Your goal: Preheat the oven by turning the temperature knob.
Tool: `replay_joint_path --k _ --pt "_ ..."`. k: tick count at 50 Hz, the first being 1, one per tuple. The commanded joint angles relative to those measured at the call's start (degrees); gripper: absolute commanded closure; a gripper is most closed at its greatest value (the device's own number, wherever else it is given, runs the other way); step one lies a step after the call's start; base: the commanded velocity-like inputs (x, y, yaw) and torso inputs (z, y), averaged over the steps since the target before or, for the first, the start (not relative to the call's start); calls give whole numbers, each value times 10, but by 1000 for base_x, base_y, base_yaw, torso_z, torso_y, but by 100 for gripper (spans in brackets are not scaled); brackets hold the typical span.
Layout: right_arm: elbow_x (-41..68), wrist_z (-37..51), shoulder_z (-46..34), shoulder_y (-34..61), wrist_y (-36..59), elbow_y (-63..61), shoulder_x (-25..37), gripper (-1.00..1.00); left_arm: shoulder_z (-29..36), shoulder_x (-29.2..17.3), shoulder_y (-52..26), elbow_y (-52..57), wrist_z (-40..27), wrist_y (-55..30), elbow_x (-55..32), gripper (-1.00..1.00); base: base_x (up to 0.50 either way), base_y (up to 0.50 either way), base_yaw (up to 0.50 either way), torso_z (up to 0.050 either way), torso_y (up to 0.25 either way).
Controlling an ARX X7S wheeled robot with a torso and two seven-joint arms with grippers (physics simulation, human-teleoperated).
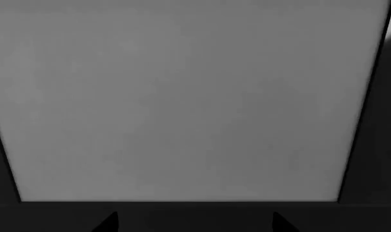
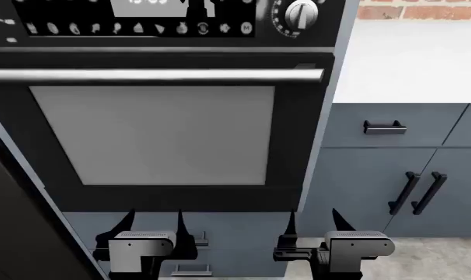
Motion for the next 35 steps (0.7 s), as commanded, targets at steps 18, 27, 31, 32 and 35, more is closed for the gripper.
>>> replay_joint_path --k 18,27,31,32,35 --pt "-31 67 -43 -5 67 -136 44 -100 34 -37 6 102 -43 -15 -32 -100 0 0 0 0 0" --pt "-83 57 -70 -2 179 -358 68 -100 30 -55 -18 286 -60 -95 -46 -100 0 0 0 0 0" --pt "-98 51 -75 22 232 -436 70 -100 23 -60 -49 384 -74 -155 -54 -100 0 0 0 0 0" --pt "-96 42 -79 26 245 -457 72 -100 21 -60 -52 402 -74 -164 -61 -100 0 0 0 0 0" --pt "-118 41 -91 36 265 -495 78 -100 14 -64 -70 425 -81 -184 -69 -100 0 0 0 0 0"
